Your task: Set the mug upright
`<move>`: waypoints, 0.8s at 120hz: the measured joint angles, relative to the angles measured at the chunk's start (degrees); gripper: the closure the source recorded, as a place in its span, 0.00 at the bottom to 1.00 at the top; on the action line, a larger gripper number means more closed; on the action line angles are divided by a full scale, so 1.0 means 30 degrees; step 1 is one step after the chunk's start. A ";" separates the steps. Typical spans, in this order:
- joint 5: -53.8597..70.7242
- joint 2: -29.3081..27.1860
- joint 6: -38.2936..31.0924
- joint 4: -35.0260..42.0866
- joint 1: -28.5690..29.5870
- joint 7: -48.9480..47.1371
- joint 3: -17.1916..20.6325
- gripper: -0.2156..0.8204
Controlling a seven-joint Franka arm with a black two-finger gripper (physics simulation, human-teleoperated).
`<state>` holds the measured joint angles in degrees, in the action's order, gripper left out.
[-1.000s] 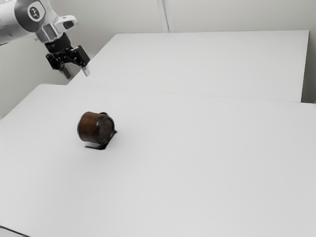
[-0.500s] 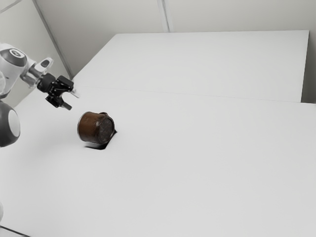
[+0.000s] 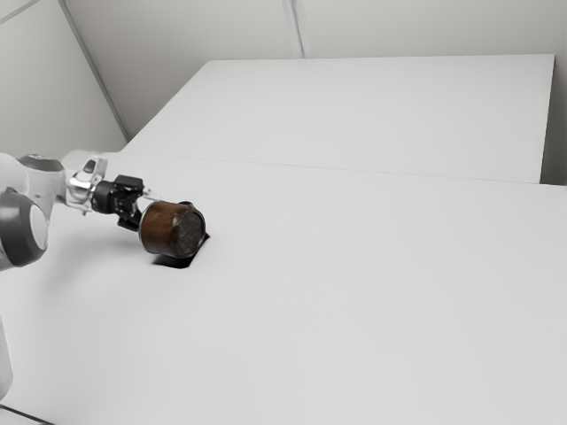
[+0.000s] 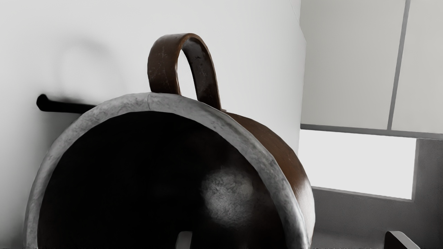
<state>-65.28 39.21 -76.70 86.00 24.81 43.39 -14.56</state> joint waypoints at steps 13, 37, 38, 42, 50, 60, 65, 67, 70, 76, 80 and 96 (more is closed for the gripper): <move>-0.0331 -0.0083 0.0530 0.0313 0.0024 0.0305 0.0012 0.21; -0.0434 -0.0120 0.0984 0.0180 0.0074 0.0814 -0.0010 0.56; -0.0435 -0.0122 0.0993 0.0187 0.0075 0.0833 -0.0010 0.58; -0.0441 -0.0127 0.1026 0.0199 0.0078 0.0908 -0.0010 0.65; -0.0487 -0.0115 0.1072 0.0268 0.0080 0.1044 -0.0011 0.75; -0.0555 -0.0126 0.1111 0.0327 0.0077 0.1189 -0.0011 0.84; -0.0574 -0.0224 0.1125 0.0336 0.0064 0.1255 -0.0011 0.86; -0.0577 -0.0301 0.1130 0.0346 0.0060 0.1279 -0.0011 0.87; -0.0566 -0.0462 0.1136 0.0365 0.0057 0.1313 -0.0011 0.89; -0.0500 -0.1054 0.1138 0.0516 0.0043 0.1367 -0.0010 0.91; -0.0446 -0.1721 0.1130 0.0943 0.0016 0.1382 -0.0010 0.92; 0.0848 -0.4222 0.0738 0.1669 -0.0804 0.1281 -0.0039 0.93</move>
<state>-62.73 26.54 -74.48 91.01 22.40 47.23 -14.67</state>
